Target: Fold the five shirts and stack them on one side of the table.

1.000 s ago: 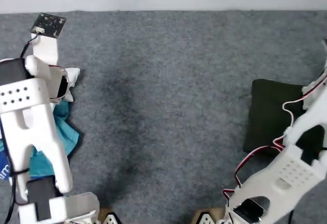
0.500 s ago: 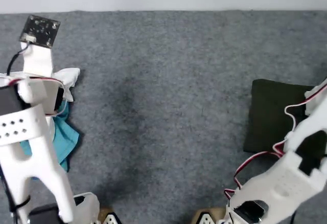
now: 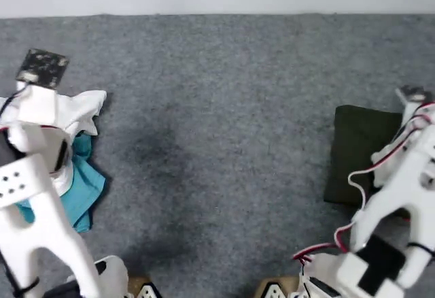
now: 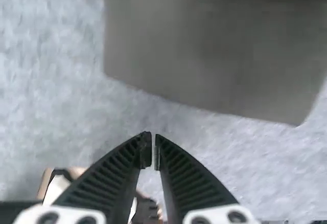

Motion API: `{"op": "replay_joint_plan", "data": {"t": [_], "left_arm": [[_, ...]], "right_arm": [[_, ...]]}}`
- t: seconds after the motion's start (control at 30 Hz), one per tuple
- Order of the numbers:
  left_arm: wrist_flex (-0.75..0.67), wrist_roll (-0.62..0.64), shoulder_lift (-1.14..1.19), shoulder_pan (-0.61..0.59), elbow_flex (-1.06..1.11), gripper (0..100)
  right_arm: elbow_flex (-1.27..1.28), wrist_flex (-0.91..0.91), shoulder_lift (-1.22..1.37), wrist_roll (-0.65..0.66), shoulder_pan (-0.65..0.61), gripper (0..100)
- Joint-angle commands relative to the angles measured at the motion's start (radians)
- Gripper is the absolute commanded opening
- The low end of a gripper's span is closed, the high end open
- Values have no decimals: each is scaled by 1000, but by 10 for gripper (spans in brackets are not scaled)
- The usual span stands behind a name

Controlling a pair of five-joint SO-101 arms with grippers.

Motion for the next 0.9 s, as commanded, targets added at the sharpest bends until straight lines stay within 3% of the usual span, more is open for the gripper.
{"op": "replay_joint_plan", "data": {"t": [0.0, 0.2, 0.6, 0.67, 0.8, 0.87], "left_arm": [[-43, -64, 64, -95, -2, 152], [-130, -92, 190, -176, -4, 182], [-322, -92, 562, -175, -4, 198], [-353, -92, 580, -176, -4, 170], [-393, -94, 557, -143, -4, 11], [-394, -94, 520, -121, -4, 15]], "right_arm": [[75, 39, -113, -8, -8, 9], [149, 39, -289, -8, -18, 9], [276, 38, -433, -8, -150, 9], [284, 38, -433, -8, -148, 9], [287, 39, -433, -9, -148, 9], [287, 39, -433, -9, -148, 9]]}}
